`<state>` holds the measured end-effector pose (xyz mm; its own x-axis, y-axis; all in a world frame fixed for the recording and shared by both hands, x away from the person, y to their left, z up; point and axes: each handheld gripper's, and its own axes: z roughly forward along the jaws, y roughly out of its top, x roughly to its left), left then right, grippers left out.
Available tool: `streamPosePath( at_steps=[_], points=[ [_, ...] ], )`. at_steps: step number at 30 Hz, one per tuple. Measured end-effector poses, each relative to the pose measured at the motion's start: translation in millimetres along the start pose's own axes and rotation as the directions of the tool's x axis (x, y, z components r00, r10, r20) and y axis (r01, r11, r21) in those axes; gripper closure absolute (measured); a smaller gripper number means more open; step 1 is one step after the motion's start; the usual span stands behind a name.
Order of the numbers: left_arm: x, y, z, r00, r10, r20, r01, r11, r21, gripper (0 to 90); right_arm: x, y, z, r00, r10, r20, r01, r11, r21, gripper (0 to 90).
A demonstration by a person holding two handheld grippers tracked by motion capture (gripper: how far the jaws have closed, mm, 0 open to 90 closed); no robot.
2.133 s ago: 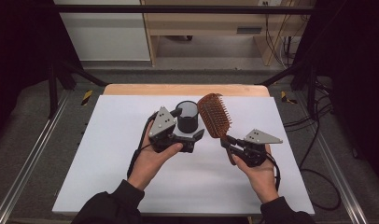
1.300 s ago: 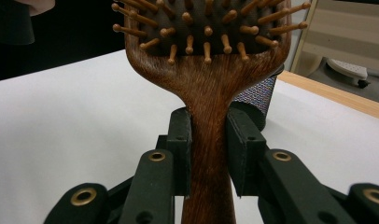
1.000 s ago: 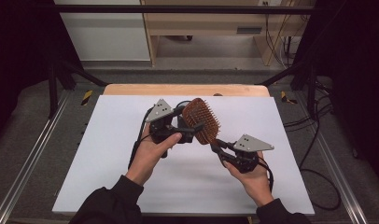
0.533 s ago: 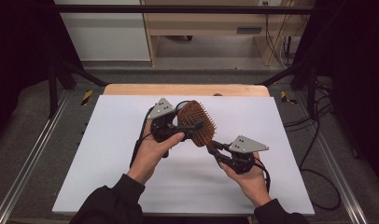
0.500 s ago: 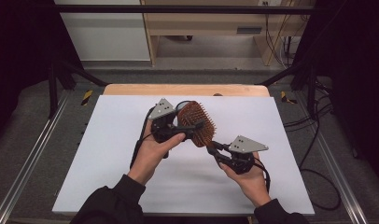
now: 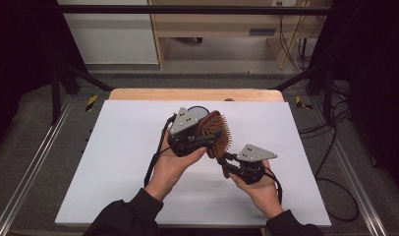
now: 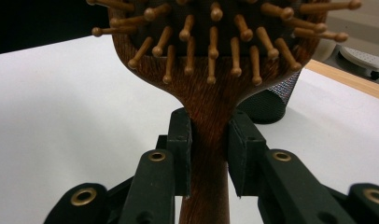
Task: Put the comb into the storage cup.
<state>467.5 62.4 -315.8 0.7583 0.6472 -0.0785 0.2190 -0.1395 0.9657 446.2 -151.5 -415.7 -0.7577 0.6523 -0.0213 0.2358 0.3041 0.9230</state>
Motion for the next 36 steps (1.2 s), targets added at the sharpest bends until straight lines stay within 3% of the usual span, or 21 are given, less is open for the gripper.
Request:
streamPosePath(
  at_steps=[15,26,36],
  points=[
    [-7.4,-1.0,3.2,1.0,0.007,-0.004,-0.007,1.0,-0.001,50.5,-2.3,-2.9,2.4,0.9995,0.024,-0.023,-0.024,0.9997,0.006,73.0],
    [-5.8,0.6,6.1,0.9999,-0.012,-0.001,0.012,0.9999,0.011,51.0,-4.7,-4.4,4.0,0.9978,0.051,-0.043,-0.051,0.9987,0.005,72.8],
    [-9.5,5.2,2.4,0.9997,0.006,0.023,-0.007,0.9993,0.035,50.8,-4.0,-4.1,2.1,0.9967,0.048,-0.065,-0.048,0.9989,-0.001,73.0]
  ],
)
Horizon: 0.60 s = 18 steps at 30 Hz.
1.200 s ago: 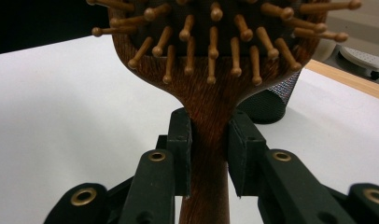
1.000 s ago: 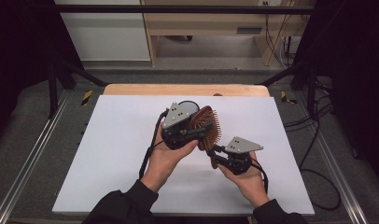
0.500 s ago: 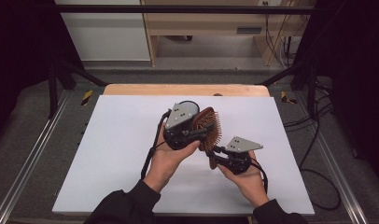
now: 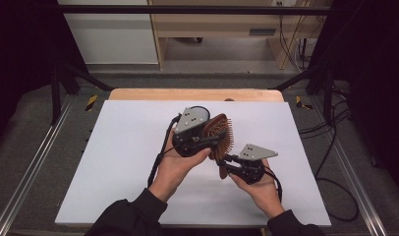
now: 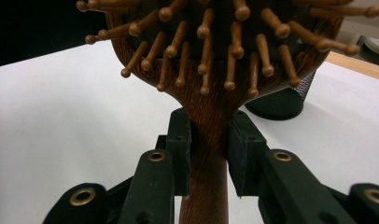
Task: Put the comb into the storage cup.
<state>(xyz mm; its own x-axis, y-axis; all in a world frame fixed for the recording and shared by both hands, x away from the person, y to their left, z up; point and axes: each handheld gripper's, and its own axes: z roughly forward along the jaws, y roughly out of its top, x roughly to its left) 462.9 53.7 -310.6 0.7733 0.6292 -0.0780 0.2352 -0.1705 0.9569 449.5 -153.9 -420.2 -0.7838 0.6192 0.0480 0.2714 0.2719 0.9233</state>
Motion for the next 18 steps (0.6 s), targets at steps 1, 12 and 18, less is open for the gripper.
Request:
streamPosePath(
  at_steps=[1,12,18],
  points=[
    [-0.5,-0.2,0.0,1.0,0.003,-0.001,-0.003,1.0,-0.001,50.9,0.3,0.0,0.1,1.0,-0.003,0.002,0.003,1.0,0.0,72.9],
    [-1.1,-0.9,2.7,0.9999,0.004,-0.015,-0.004,0.9999,-0.011,51.9,-0.5,-0.9,1.5,0.9999,0.01,0.01,-0.01,0.9999,-0.003,68.6],
    [1.5,0.1,2.1,0.9992,0.009,-0.038,-0.01,0.9997,-0.021,52.3,-2.3,-1.5,2.4,0.9991,0.04,0.017,-0.04,0.9991,-0.015,54.3]
  ],
)
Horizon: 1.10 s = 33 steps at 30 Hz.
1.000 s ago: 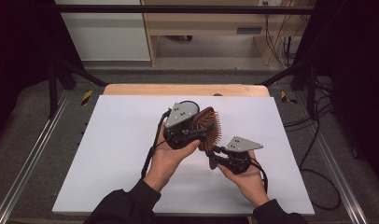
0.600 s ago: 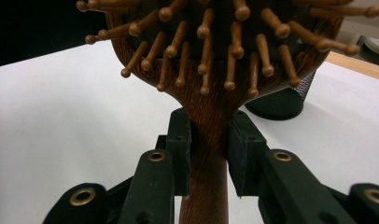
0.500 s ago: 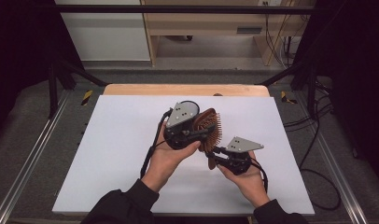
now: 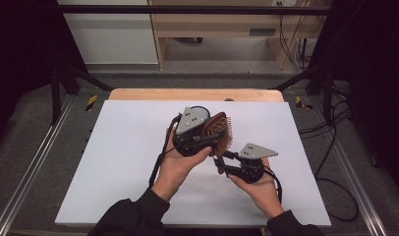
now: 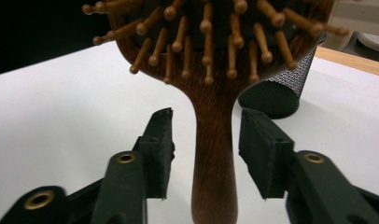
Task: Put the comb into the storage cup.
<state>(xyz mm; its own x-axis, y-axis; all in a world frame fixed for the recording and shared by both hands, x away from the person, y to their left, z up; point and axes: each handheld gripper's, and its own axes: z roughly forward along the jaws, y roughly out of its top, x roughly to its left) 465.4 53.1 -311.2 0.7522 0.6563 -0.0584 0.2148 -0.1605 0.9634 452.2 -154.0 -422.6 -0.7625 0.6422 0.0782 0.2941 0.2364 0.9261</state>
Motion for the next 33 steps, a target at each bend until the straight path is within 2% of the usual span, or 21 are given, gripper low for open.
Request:
streamPosePath(
  at_steps=[7,12,17,20,21,25,28,30,33],
  points=[
    [0.8,-0.1,0.3,0.9997,0.005,-0.023,-0.006,0.9999,-0.01,52.4,-0.4,-0.1,0.1,0.9999,0.002,0.01,-0.002,1.0,0.001,43.5],
    [1.9,1.8,-2.4,0.9989,0.001,-0.047,-0.002,0.9997,-0.025,52.4,-2.4,0.6,-7.7,0.9986,0.013,0.051,-0.012,0.9995,-0.03,32.6],
    [5.3,3.8,-7.0,0.9978,-0.009,-0.065,0.006,0.9992,-0.04,52.4,-4.6,1.2,-21.0,0.9961,0.021,0.085,-0.016,0.9977,-0.066,26.9],
    [6.5,5.0,-9.1,0.9974,-0.012,-0.072,0.008,0.9988,-0.047,52.4,-6.2,1.5,-26.1,0.9925,0.03,0.118,-0.021,0.9966,-0.08,25.5],
    [7.8,6.3,-11.3,0.9966,-0.016,-0.081,0.012,0.9984,-0.055,52.4,-8.0,2.6,-32.7,0.989,0.036,0.143,-0.02,0.9939,-0.109,25.1],
    [11.4,10.9,-17.8,0.9945,-0.022,-0.103,0.014,0.9969,-0.078,52.4,-13.8,2.9,-45.1,0.9848,0.07,0.159,-0.043,0.9849,-0.168,22.8],
    [14.0,15.0,-22.4,0.9928,-0.035,-0.115,0.023,0.9945,-0.102,52.4,-17.9,-1.2,-52.7,0.981,0.083,0.175,-0.051,0.9823,-0.18,19.3],
    [15.9,18.3,-25.1,0.9919,-0.036,-0.122,0.022,0.9932,-0.114,52.5,-20.7,-5.3,-56.6,0.9815,0.082,0.173,-0.051,0.9829,-0.177,16.7],
    [18.8,21.5,-27.4,0.9908,-0.035,-0.131,0.019,0.9928,-0.119,52.5,-23.6,-8.5,-63.3,0.9806,0.094,0.172,-0.063,0.9823,-0.176,17.9]
  ],
)
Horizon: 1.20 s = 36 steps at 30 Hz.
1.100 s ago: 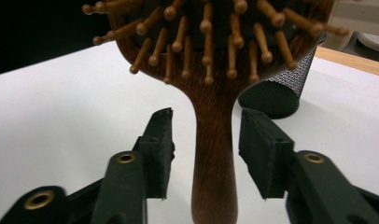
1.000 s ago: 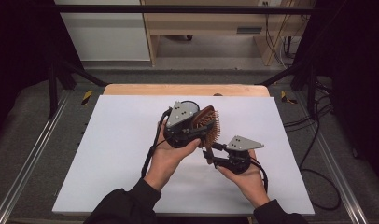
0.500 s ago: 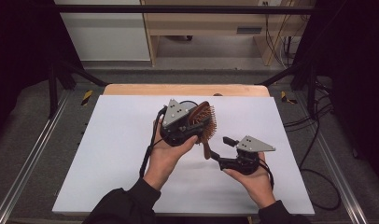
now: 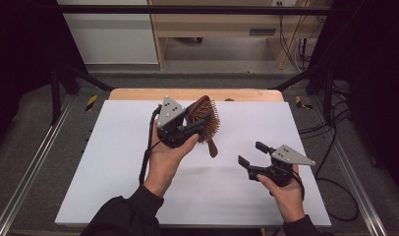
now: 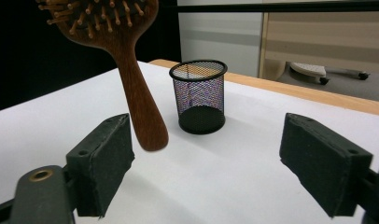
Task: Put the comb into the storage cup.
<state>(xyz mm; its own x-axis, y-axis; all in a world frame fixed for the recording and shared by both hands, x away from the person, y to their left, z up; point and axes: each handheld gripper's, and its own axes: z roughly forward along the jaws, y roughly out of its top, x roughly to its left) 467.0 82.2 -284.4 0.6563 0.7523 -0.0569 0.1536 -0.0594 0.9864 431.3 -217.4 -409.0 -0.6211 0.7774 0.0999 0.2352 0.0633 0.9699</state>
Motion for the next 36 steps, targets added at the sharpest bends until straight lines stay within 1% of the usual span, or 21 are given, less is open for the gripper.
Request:
streamPosePath(
  at_steps=[6,11,13,15,17,20,21,23,24,25,27,28,29,30,33,36],
  points=[
    [9.9,7.0,-5.2,0.9995,0.005,-0.032,-0.006,0.9999,-0.015,52.5,-6.2,-1.4,-3.5,0.9998,0.019,0.011,-0.019,0.9998,0.001,18.3],
    [16.7,14.0,-9.3,0.9989,0.013,-0.046,-0.014,0.9996,-0.024,52.5,-9.1,-1.5,-5.2,0.9994,0.021,0.028,-0.021,0.9998,-0.005,18.7],
    [23.1,19.3,-11.4,0.9988,0.025,-0.042,-0.026,0.9993,-0.027,52.5,-10.9,-1.6,-6.3,0.999,0.027,0.037,-0.027,0.9996,-0.009,18.7],
    [24.8,21.3,-11.5,0.9989,0.029,-0.037,-0.03,0.9991,-0.029,52.5,-11.8,-2.1,-6.4,0.9988,0.027,0.04,-0.027,0.9996,-0.007,18.5],
    [29.5,28.0,-9.8,0.9993,0.028,-0.025,-0.029,0.9991,-0.031,52.5,-12.9,-2.7,-6.9,0.9984,0.032,0.046,-0.032,0.9995,-0.005,18.1],
    [32.1,32.4,-7.5,0.9992,0.029,-0.029,-0.03,0.9991,-0.031,52.5,-12.1,-2.2,-7.8,0.9981,0.032,0.052,-0.032,0.9995,-0.006,17.7],
    [33.4,34.5,-6.3,0.9988,0.035,-0.033,-0.036,0.9989,-0.03,52.5,-12.1,-2.2,-7.8,0.9981,0.032,0.052,-0.032,0.9995,-0.006,17.7],
    [36.2,38.2,-4.7,0.9981,0.044,-0.044,-0.045,0.9986,-0.028,52.5,-11.0,-2.8,-9.9,0.9984,0.019,0.053,-0.019,0.9998,-0.003,16.8],
    [39.0,40.8,-4.0,0.9978,0.043,-0.05,-0.045,0.9985,-0.03,52.4,-11.0,-3.4,-10.8,0.9984,0.019,0.054,-0.018,0.9998,-0.004,16.5],
    [40.6,42.3,-3.4,0.9982,0.037,-0.048,-0.038,0.9987,-0.033,52.5,-11.1,-3.9,-11.5,0.9983,0.018,0.056,-0.018,0.9998,-0.005,15.9],
    [42.0,43.4,-3.3,0.9981,0.037,-0.05,-0.039,0.9987,-0.034,52.4,-11.5,-4.6,-13.0,0.9981,0.02,0.058,-0.02,0.9998,-0.004,15.5],
    [44.1,45.4,-2.2,0.9977,0.048,-0.049,-0.049,0.9982,-0.033,52.5,-13.2,-5.9,-14.4,0.9978,0.021,0.062,-0.021,0.9997,-0.01,14.4],
    [44.9,46.0,-1.5,0.9973,0.052,-0.052,-0.054,0.998,-0.034,52.5,-14.2,-7.3,-15.2,0.9975,0.035,0.062,-0.033,0.9992,-0.023,13.6],
    [45.8,46.3,-0.8,0.9969,0.055,-0.055,-0.057,0.9978,-0.033,52.5,-15.5,-8.9,-15.4,0.9976,0.034,0.059,-0.032,0.999,-0.032,12.4],
    [49.5,46.4,1.4,0.9972,0.051,-0.056,-0.052,0.9981,-0.031,52.4,-17.6,-11.4,-15.0,0.9977,0.026,0.062,-0.024,0.9992,-0.031,10.7],
    [55.8,45.2,5.7,0.997,0.04,-0.066,-0.042,0.9987,-0.029,52.5,-17.9,-12.6,-12.7,0.9983,0.025,0.053,-0.023,0.9995,-0.021,10.1]
  ],
)
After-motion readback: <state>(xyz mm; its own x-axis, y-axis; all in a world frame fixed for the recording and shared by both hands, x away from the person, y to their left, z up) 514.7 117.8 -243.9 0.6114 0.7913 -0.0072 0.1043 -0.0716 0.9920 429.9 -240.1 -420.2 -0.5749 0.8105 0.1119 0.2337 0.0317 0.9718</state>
